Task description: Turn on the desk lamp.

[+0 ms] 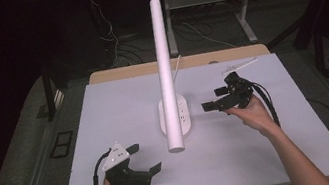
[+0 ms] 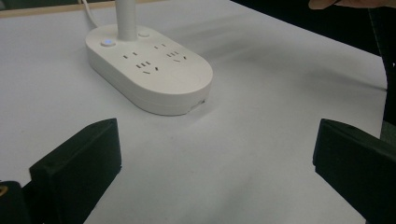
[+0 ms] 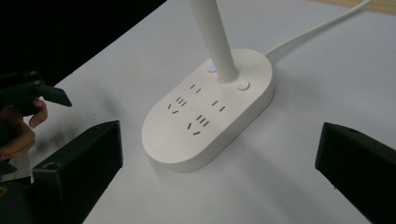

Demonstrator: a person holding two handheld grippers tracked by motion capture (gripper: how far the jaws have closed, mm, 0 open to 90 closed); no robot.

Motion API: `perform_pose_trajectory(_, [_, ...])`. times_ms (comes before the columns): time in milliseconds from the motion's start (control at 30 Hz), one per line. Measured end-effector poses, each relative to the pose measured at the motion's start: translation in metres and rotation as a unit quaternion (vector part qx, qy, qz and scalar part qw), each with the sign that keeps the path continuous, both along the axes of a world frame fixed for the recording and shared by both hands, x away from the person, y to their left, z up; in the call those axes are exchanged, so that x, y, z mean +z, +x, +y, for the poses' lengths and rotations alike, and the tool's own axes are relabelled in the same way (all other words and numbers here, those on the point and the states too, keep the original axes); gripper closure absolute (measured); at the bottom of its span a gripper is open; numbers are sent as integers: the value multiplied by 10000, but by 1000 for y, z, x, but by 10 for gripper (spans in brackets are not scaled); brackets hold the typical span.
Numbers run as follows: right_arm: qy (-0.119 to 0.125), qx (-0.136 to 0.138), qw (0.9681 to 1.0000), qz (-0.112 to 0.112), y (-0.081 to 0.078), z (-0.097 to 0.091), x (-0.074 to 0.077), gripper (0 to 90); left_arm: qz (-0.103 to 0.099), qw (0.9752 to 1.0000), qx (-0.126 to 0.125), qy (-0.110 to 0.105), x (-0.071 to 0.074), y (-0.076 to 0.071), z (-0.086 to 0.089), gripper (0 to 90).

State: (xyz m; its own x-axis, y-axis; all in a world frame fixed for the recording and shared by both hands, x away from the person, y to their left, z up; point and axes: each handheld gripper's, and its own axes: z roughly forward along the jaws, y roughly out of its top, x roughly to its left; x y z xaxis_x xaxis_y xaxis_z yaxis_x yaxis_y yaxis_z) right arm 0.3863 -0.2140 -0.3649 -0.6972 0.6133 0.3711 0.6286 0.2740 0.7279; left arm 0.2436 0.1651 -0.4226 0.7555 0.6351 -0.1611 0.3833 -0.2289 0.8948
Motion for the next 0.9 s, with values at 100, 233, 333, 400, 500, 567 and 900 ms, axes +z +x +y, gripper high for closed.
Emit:
perform_pose_trajectory(100, [-36,-14,10000,9,5,4,0,4,4,10000,9,-8,0,0,0,1])
perform_pose_trajectory(233, [-44,-22,10000,20,9,9,1,3,3,10000,14,-17,0,0,1,1])
perform_pose_trajectory(333, [-37,-30,10000,47,15,14,1,3,3,10000,12,-16,0,0,1,1])
perform_pose_trajectory(400, [-45,-24,10000,37,16,15,1,3,1,10000,4,-11,0,0,1,2])
perform_pose_trajectory(500, [-29,-36,10000,63,21,20,0,4,-1,10000,-4,-14,0,0,1,2])
perform_pose_trajectory(567, [-9,-60,10000,78,24,22,0,4,-1,10000,-10,-8,0,0,1,1])
perform_pose_trajectory(900, [14,-171,9997,174,38,34,-10,55,-2,10000,-19,-19,0,0,1,1])
